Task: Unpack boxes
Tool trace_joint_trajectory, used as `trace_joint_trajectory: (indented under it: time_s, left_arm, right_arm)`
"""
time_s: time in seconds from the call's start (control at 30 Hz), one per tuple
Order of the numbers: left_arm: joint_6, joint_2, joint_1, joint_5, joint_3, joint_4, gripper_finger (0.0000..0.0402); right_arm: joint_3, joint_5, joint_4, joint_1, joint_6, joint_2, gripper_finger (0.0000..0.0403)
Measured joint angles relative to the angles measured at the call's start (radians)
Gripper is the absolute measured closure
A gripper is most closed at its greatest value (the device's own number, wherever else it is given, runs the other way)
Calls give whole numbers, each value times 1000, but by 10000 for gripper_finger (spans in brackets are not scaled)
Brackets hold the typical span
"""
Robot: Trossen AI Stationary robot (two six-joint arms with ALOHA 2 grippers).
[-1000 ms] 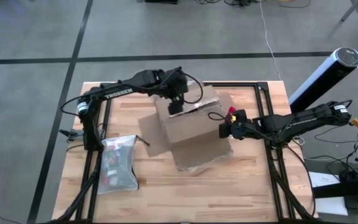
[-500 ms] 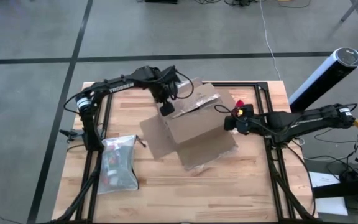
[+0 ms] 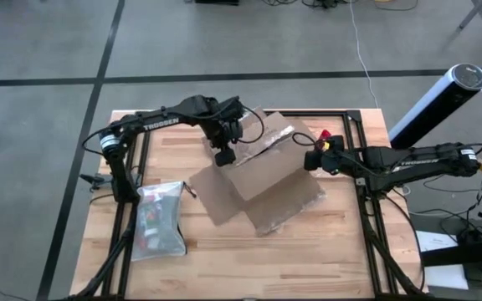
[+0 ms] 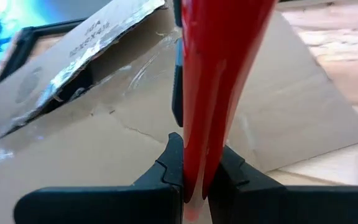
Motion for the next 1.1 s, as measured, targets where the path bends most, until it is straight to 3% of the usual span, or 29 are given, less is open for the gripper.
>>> trace_joint_trajectory:
  time_s: [0.2,0.57,0.7,0.83,1.1]
  left_arm:
    - [36,-51,34,-235,1,0,126]
    - [52,-24,159,-259,-73,18,126]
    - [49,-17,166,-197,-134,34,126]
    - [18,-20,147,-45,-184,59,126]
    - [-4,-17,-1,86,-178,71,126]
  right_arm:
    - [8,-34,-1,83,36,-25,387]
    - [11,-75,12,144,50,95,388]
    - [11,-51,1,125,62,160,387]
    - [11,-21,-15,90,56,193,388]
    - [11,1,-16,-30,-51,185,388]
